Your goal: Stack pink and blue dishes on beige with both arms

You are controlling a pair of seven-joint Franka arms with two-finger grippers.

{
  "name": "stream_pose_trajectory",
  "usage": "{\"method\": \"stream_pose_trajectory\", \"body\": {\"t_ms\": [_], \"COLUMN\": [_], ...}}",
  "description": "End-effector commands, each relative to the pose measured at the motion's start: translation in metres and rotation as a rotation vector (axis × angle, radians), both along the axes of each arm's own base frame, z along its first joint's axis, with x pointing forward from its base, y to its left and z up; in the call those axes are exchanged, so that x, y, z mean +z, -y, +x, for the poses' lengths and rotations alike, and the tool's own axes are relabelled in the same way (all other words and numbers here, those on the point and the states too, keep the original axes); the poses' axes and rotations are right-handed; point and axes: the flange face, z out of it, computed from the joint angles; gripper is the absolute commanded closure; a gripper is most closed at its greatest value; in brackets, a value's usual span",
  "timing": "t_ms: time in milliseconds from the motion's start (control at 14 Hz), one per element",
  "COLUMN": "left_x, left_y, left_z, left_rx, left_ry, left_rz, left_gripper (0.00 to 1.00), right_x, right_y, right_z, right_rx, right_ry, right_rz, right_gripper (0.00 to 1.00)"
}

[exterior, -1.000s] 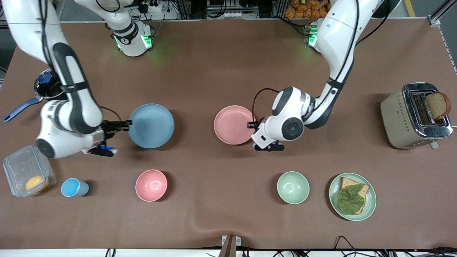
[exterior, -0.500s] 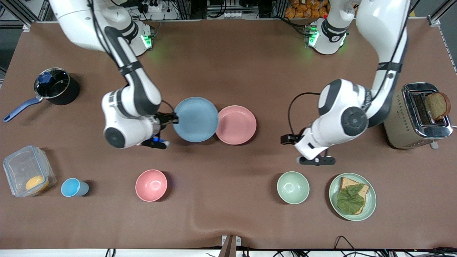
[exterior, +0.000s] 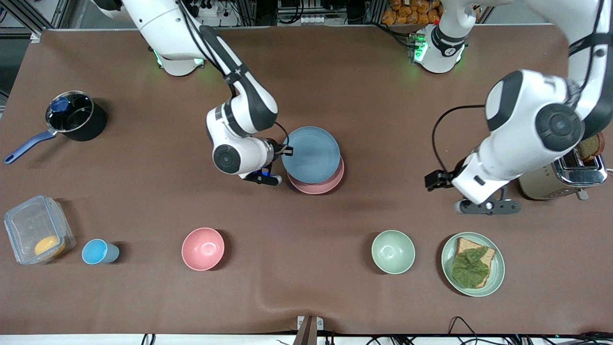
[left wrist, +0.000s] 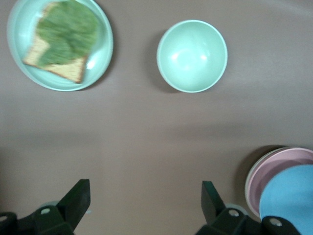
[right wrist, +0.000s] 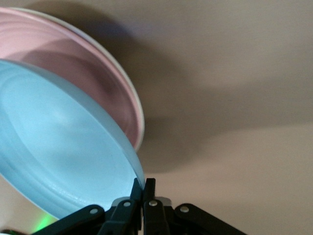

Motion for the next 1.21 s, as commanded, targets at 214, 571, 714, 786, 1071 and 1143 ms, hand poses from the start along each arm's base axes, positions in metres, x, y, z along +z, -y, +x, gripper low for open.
{"method": "stream_pose_trajectory", "body": {"t_ms": [214, 571, 714, 786, 1071, 1143], "left_x": [0.076, 0.091, 0.105, 0.112, 0.109, 0.111], "left_y": [-0.027, -0.091, -0.112, -0.125, -0.139, -0.137], "left_z": [-0.026, -0.027, -0.035, -0.04, -0.065, -0.071], "left_rx": [-0.001, 0.107, 0.15, 0.168, 0.103, 0.105], "left_ry": [0.053, 0.028, 0.046, 0.058, 0.049, 0.051], "left_rz": [0.043, 0.006, -0.005, -0.001, 0.004, 0.006], "left_gripper": [0.0, 0.0, 0.0, 0.0, 0.0, 0.0], "right_x": [-0.003, 0.017, 0.037, 0.054, 0.101, 0.112], "right_y": [-0.015, 0.016, 0.053, 0.082, 0.206, 0.242], "right_z": [0.017, 0.052, 0.078, 0.093, 0.125, 0.132], "right_rx": [-0.058, -0.106, -0.132, -0.129, -0.035, -0.017], "right_ry": [0.032, 0.069, 0.059, 0.044, 0.071, 0.098], "right_rz": [0.019, 0.043, 0.043, 0.032, -0.139, -0.169], "right_gripper": [0.43, 0.0, 0.0, 0.0, 0.0, 0.0]}}
